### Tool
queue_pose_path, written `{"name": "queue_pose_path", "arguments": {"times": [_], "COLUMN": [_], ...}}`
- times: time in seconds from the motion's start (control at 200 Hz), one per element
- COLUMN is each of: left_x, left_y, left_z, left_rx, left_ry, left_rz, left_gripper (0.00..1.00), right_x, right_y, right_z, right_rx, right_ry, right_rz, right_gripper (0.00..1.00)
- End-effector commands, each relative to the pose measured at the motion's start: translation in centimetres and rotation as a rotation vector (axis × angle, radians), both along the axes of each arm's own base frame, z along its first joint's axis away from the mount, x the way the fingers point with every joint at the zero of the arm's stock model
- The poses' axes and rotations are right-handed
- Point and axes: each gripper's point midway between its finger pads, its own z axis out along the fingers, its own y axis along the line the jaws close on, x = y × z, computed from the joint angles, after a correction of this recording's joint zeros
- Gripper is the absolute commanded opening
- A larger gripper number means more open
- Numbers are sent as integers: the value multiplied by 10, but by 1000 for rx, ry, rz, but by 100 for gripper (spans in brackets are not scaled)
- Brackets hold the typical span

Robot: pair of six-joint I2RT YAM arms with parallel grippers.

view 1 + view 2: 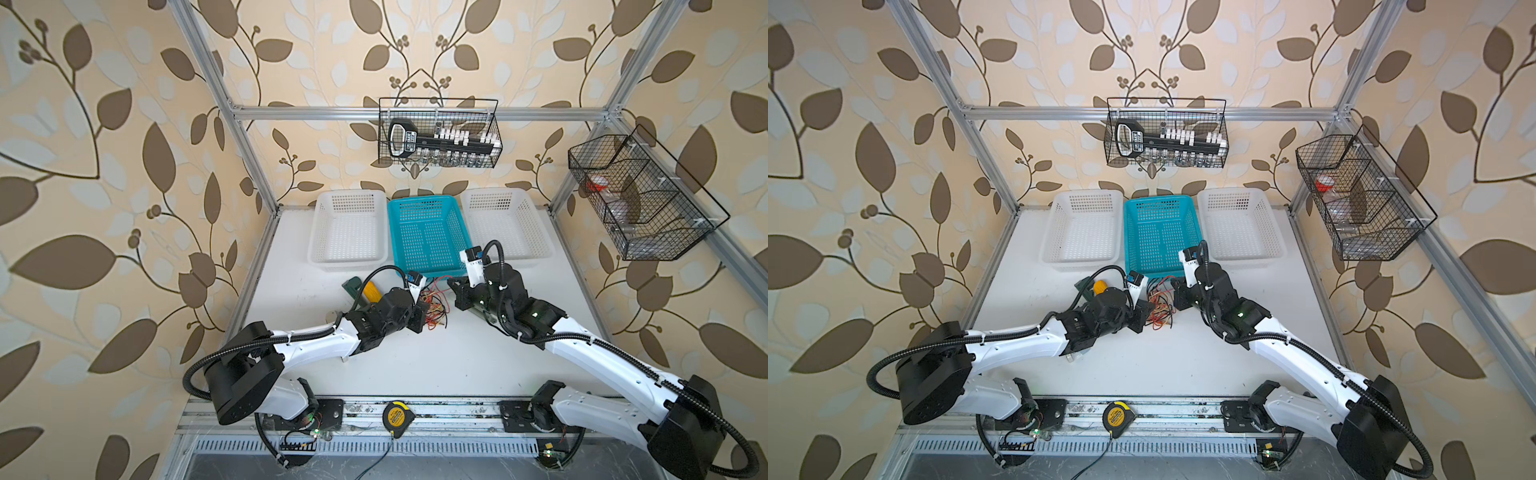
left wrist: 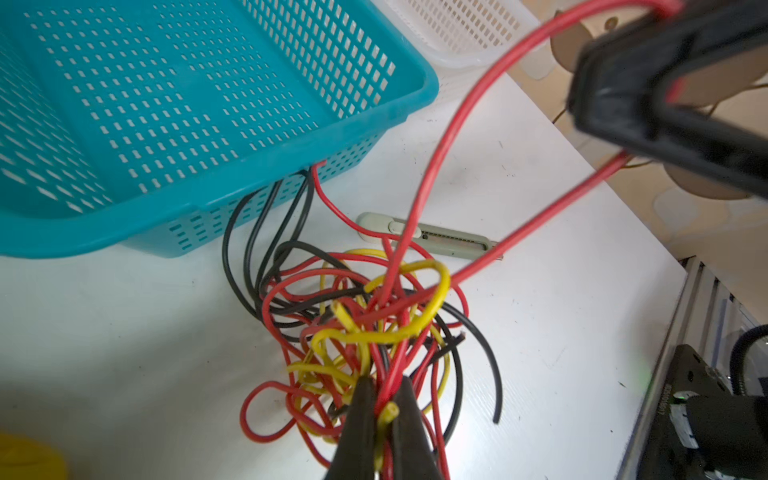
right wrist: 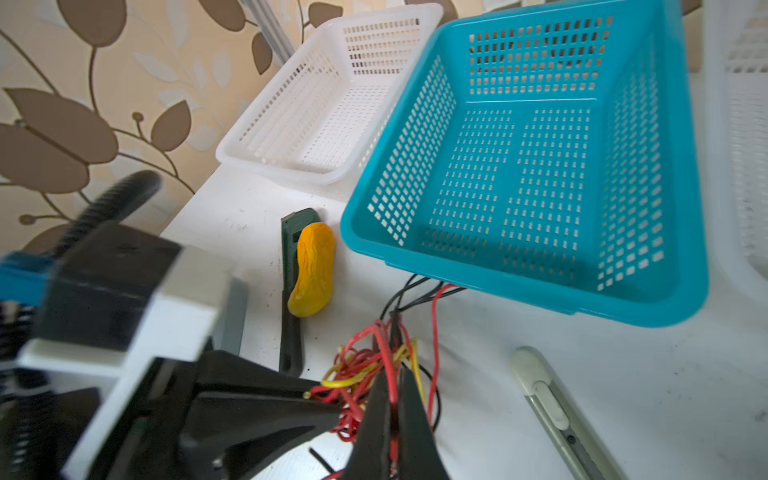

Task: Untangle the cables

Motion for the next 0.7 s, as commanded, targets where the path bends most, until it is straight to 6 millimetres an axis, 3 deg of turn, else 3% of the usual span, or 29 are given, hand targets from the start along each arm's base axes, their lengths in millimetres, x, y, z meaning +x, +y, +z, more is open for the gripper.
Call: {"name": "queue_pose_path", "arguments": {"times": [0.0, 0.16, 0.325, 0.585, 0.63, 0.695], "left_x": [4, 7, 10, 9, 7, 3], "left_y": [47, 72, 92, 113, 110, 100], "left_z": [-26, -26, -24, -24, -22, -17], "left_rx": [155, 203, 209, 261, 249, 200], "left_ry": [24, 29, 43, 23, 14, -1], "left_rz": [162, 250, 331, 379, 357, 297], "left_gripper": [0, 0, 0, 0, 0, 0], "right_x": [13, 12, 10, 7, 7, 5], "right_y": [-43, -79, -95, -105, -101, -79], "right_z": [10, 4, 0, -12, -13, -11], "right_rx": [30, 18, -4, -62, -50, 8], "right_ry": [-39, -31, -19, 14, 16, 10], "right_rz": [-171, -277, -310, -328, -303, -192], "right_gripper": [0, 0, 0, 0, 0, 0]}}
